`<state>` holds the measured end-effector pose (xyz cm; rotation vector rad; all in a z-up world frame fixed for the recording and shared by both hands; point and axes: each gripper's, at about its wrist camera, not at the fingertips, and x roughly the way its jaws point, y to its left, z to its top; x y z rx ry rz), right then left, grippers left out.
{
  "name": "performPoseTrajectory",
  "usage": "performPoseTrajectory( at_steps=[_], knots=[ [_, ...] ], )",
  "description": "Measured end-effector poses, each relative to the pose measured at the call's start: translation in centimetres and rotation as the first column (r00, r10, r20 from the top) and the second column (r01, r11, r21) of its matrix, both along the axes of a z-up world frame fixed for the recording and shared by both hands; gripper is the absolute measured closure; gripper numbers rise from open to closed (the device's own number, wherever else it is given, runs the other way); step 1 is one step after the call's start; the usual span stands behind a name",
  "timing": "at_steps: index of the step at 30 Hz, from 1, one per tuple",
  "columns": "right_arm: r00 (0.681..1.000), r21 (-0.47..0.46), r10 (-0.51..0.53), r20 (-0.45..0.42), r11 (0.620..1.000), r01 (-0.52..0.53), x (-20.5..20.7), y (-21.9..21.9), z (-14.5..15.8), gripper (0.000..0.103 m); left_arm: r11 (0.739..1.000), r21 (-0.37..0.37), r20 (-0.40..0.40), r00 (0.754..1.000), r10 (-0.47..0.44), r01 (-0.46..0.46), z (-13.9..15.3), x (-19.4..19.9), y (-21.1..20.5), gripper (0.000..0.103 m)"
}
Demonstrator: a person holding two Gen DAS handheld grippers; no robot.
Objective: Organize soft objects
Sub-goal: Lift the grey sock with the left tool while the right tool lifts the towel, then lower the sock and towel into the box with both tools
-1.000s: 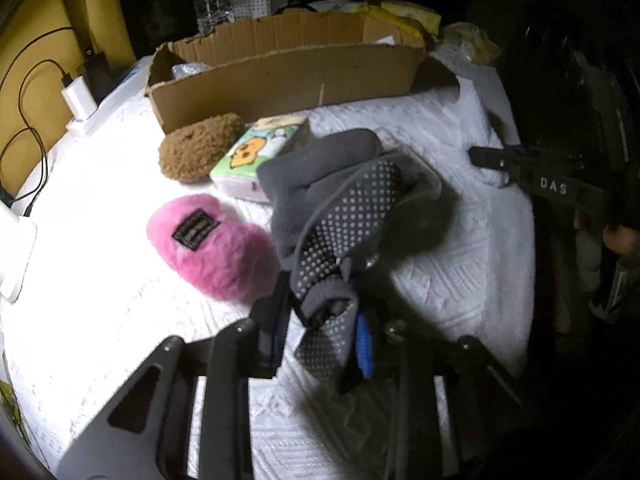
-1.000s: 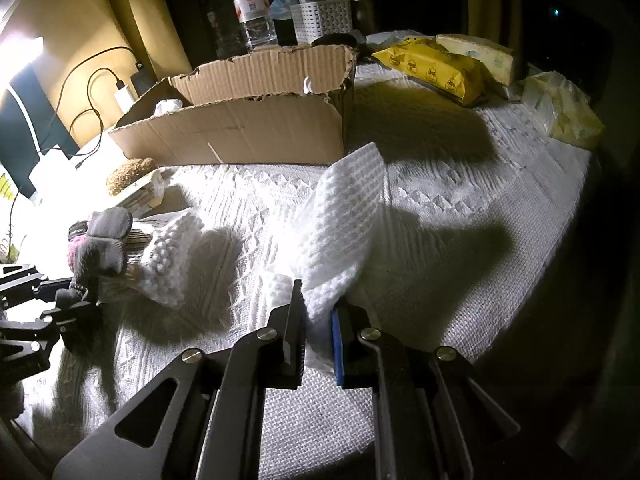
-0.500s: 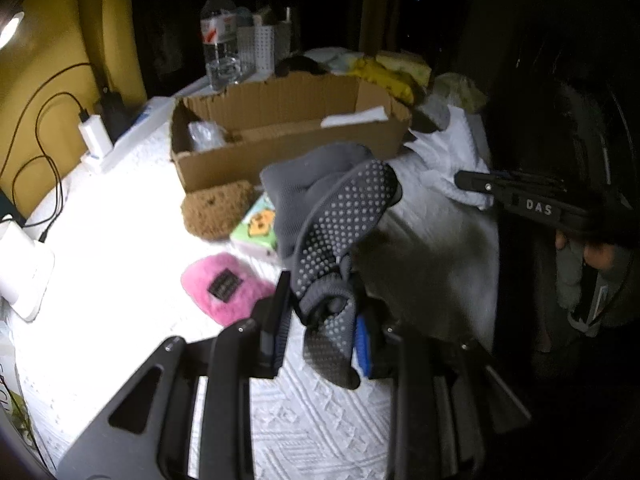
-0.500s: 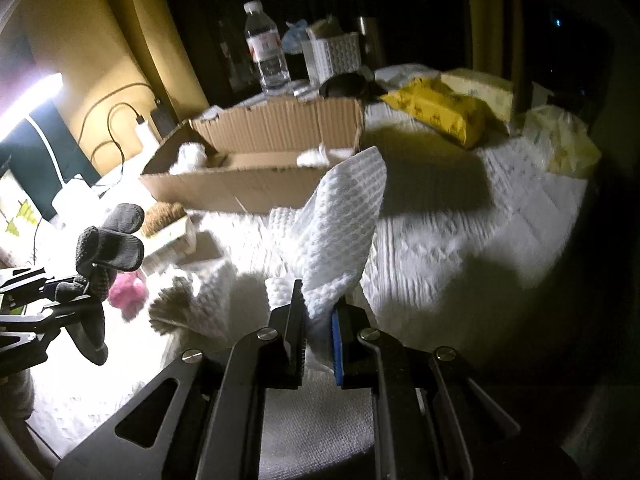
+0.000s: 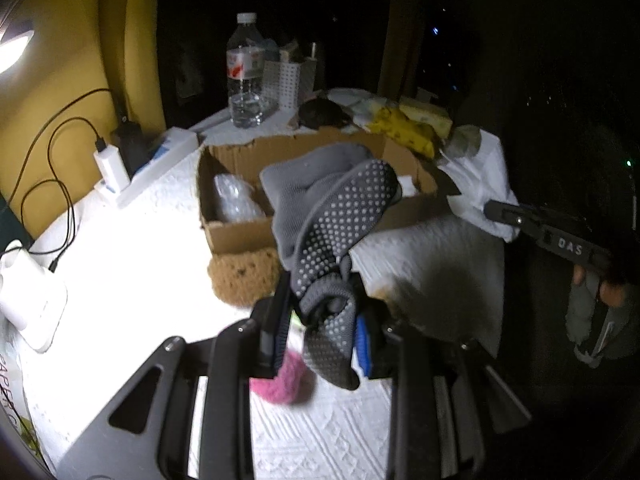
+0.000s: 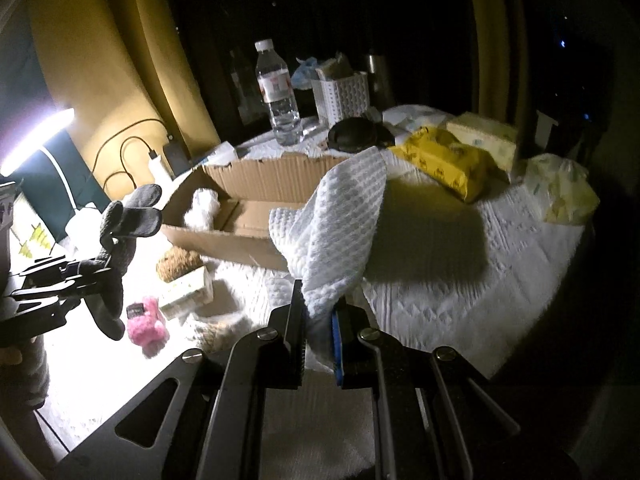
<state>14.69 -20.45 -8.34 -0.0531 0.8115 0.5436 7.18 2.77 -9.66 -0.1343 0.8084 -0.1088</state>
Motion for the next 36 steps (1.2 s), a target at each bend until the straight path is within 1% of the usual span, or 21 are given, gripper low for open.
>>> performPoseTrajectory(
  at_steps=[7,12,22,36],
  knots=[
    [1.0,0.0,0.023,0.007,1.0,-0.023,1.4,1.0,0.5,0.092,1.0,-0.01,0.016,0.999,0.027,-0.027,0.3,1.8,1.1,0.075],
    [0.999,0.0,0.034,0.011,0.999,-0.034,2.6,1.7,0.8,0.092,0.999,-0.004,0.027,0.999,0.032,-0.032,0.5,3.2,1.5,0.075],
    [0.999,-0.003,0.039,0.004,0.999,-0.039,5.3,2.4,0.7,0.092,0.998,-0.027,0.05,0.997,0.062,-0.061,0.7,6.7,2.7,0.075],
    [0.999,-0.009,0.03,-0.027,1.0,-0.03,9.2,3.2,-0.8,0.092,0.997,-0.035,0.01,0.997,0.075,-0.075,-1.5,10.6,3.1,0.075]
  ],
)
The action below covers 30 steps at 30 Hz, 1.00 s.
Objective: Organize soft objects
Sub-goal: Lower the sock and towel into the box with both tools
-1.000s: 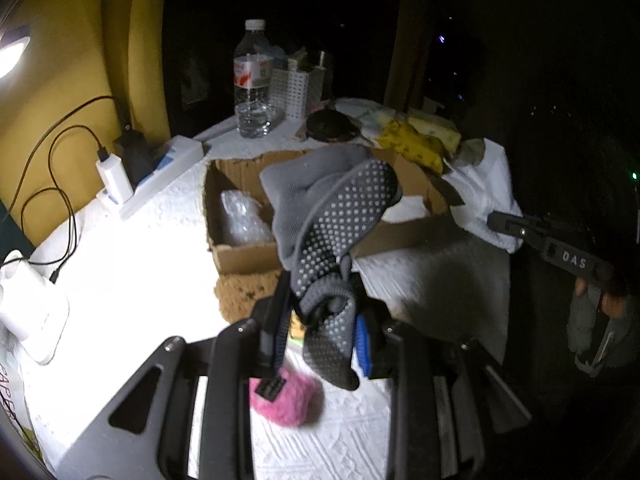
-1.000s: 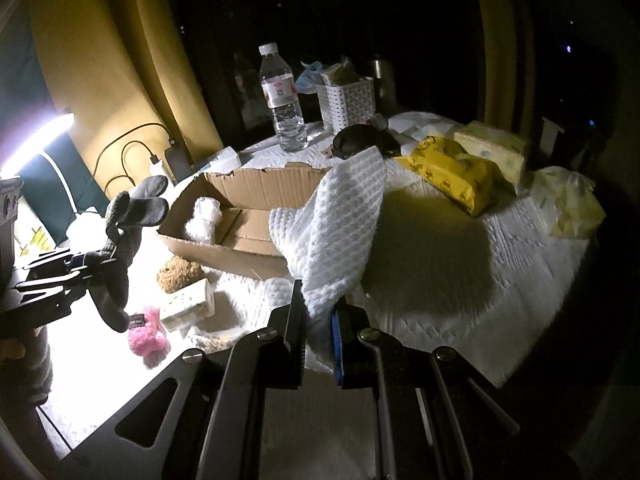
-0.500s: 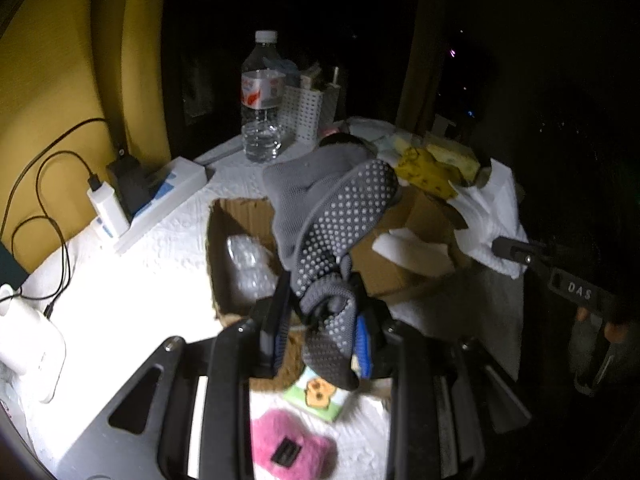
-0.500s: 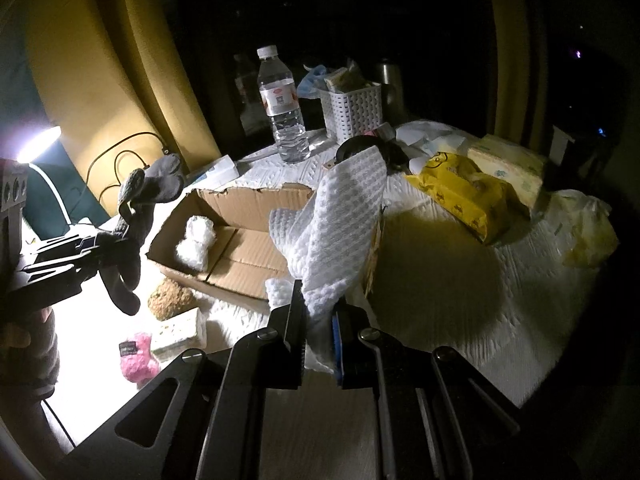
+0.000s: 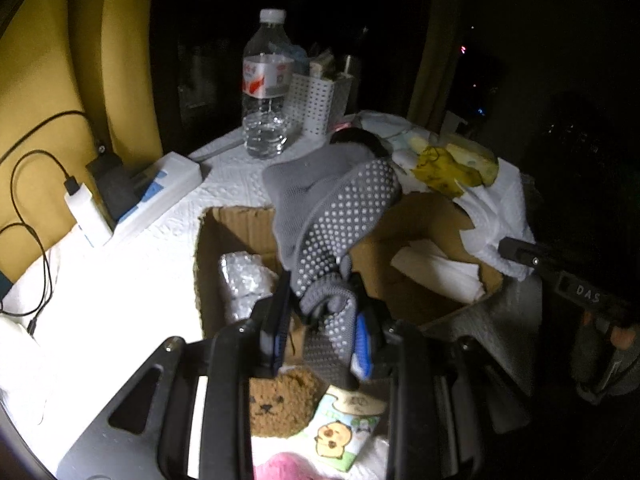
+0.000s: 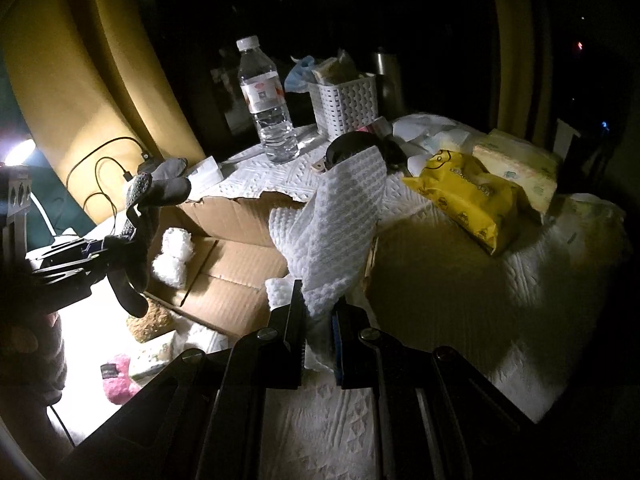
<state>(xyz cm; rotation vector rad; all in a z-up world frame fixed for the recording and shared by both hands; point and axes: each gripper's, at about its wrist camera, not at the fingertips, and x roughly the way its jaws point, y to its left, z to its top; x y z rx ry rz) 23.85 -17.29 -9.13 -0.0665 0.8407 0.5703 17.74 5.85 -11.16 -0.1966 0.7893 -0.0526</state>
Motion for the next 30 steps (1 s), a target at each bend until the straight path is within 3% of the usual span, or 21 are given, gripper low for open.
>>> performPoseTrajectory(
  at_steps=[20,25,29,30],
  knots=[
    [0.998,-0.105,0.037,-0.051,0.994,-0.042,2.1,2.9,-4.1,0.09,1.0,0.008,-0.131,0.991,0.026,-0.025,-4.3,4.3,0.1,0.071],
    [0.999,-0.098,0.049,-0.023,0.994,-0.051,1.6,3.1,-3.6,0.071,0.999,0.017,-0.135,0.99,0.034,-0.032,-4.1,4.2,0.1,0.068],
    [1.0,-0.086,0.026,0.015,0.996,-0.025,1.4,2.5,-2.4,0.063,0.999,0.026,-0.113,0.993,0.035,-0.032,-3.4,3.8,-0.1,0.048],
    [1.0,-0.079,0.017,0.022,0.997,-0.015,1.5,2.2,-2.1,0.061,0.999,0.027,-0.105,0.994,0.033,-0.031,-3.1,3.7,-0.1,0.048]
  ],
)
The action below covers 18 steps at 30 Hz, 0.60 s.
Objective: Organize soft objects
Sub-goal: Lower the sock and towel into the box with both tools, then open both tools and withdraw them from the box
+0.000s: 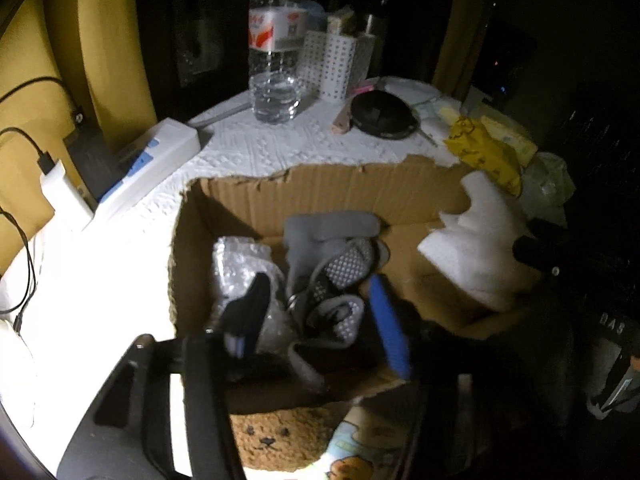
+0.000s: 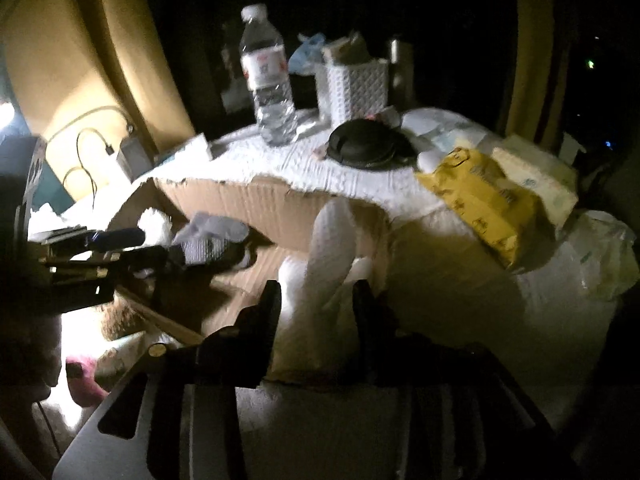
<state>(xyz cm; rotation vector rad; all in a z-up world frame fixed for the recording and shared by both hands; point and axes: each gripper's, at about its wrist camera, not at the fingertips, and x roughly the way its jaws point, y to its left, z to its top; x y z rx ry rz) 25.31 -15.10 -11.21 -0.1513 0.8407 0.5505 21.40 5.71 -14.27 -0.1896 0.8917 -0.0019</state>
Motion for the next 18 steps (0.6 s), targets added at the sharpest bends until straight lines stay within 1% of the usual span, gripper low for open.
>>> performPoseTrajectory(
  at_steps=[3,6,8,13,14,15,18],
  knots=[
    [0.999,0.018,-0.03,0.018,0.999,0.03,0.2,-1.0,0.7,0.058,1.0,0.015,0.008,1.0,-0.001,0.001,0.4,-0.3,-0.2,0.048],
    [0.997,0.006,-0.07,0.022,0.998,0.07,0.8,-1.7,0.3,0.058,1.0,0.02,0.008,1.0,0.0,0.0,0.5,-0.5,-0.2,0.048],
    [0.996,-0.009,-0.092,-0.003,0.996,0.092,1.5,-2.0,-0.8,0.058,1.0,0.021,0.006,1.0,0.002,-0.002,0.5,-0.6,-0.2,0.048],
    [0.99,-0.027,-0.106,-0.095,0.994,0.104,2.3,-2.0,-3.8,0.058,1.0,0.026,0.003,1.0,-0.005,0.005,0.6,-1.2,-0.4,0.047],
    [0.989,-0.002,-0.103,-0.105,0.995,0.104,2.3,-2.2,-4.1,0.057,1.0,0.026,0.004,1.0,-0.006,0.006,0.7,-1.4,-0.5,0.047],
    [0.989,0.005,-0.106,-0.108,0.994,0.107,2.3,-2.3,-4.1,0.055,1.0,0.027,0.004,1.0,-0.009,0.009,0.8,-1.5,-0.6,0.047],
    [0.986,-0.007,-0.127,-0.11,0.992,0.126,2.0,-2.5,-3.9,0.055,1.0,0.03,0.007,1.0,-0.009,0.009,1.0,-1.9,-0.8,0.047]
  ],
)
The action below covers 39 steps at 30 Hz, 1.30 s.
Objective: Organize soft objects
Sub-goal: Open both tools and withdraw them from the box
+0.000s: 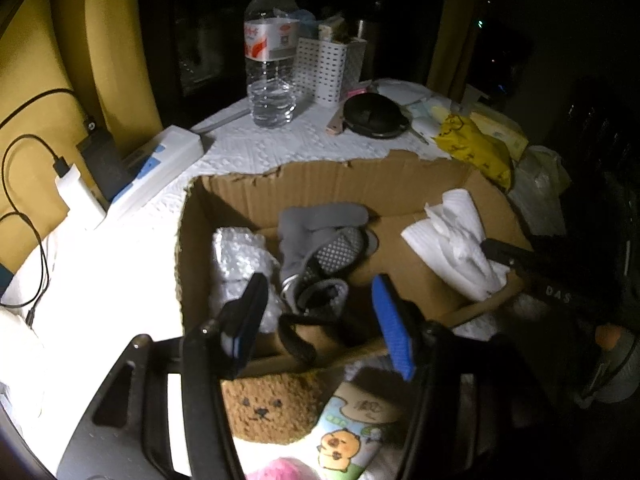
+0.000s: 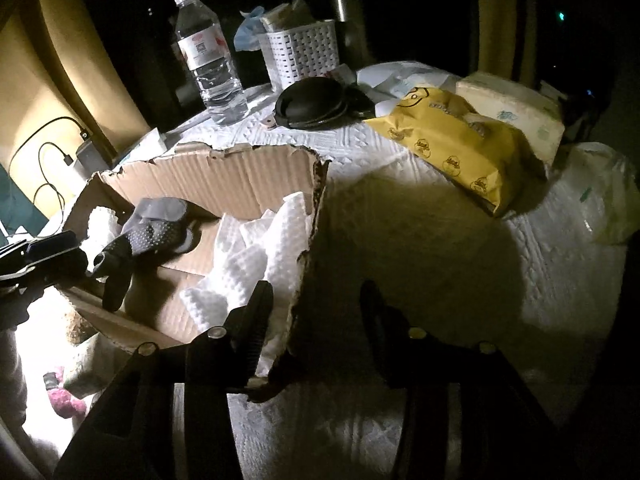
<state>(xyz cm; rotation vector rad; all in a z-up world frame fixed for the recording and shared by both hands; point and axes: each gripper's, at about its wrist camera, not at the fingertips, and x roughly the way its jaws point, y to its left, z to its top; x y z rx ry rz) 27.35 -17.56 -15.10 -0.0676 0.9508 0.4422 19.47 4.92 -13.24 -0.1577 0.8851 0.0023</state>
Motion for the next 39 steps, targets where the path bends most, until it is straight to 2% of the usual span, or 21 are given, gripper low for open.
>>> performPoseTrajectory(
  at_steps=[13,18,21,34,39],
  knots=[
    [0.999,0.032,0.008,0.051,0.999,-0.009,-2.9,0.0,3.6,0.054,1.0,-0.005,0.035,0.999,-0.014,0.014,1.4,-2.1,-0.9,0.044],
    [0.998,0.039,0.016,0.063,0.999,-0.018,-4.4,0.3,4.5,0.053,1.0,-0.019,0.049,0.999,-0.014,0.015,1.9,-3.4,-1.0,0.036],
    [0.998,0.051,0.023,0.064,0.998,-0.026,-5.4,0.3,5.1,0.045,1.0,-0.022,0.057,0.998,-0.013,0.014,2.2,-4.2,-0.9,0.034],
    [0.994,0.056,0.066,0.092,0.996,-0.071,-10.1,2.0,6.7,0.042,0.999,-0.036,0.087,0.996,-0.021,0.024,3.1,-8.4,-0.7,0.031],
    [0.992,0.057,0.082,0.095,0.995,-0.088,-11.7,2.6,6.8,0.033,0.999,-0.029,0.09,0.996,-0.011,0.014,3.1,-9.9,-0.2,0.031]
  ],
)
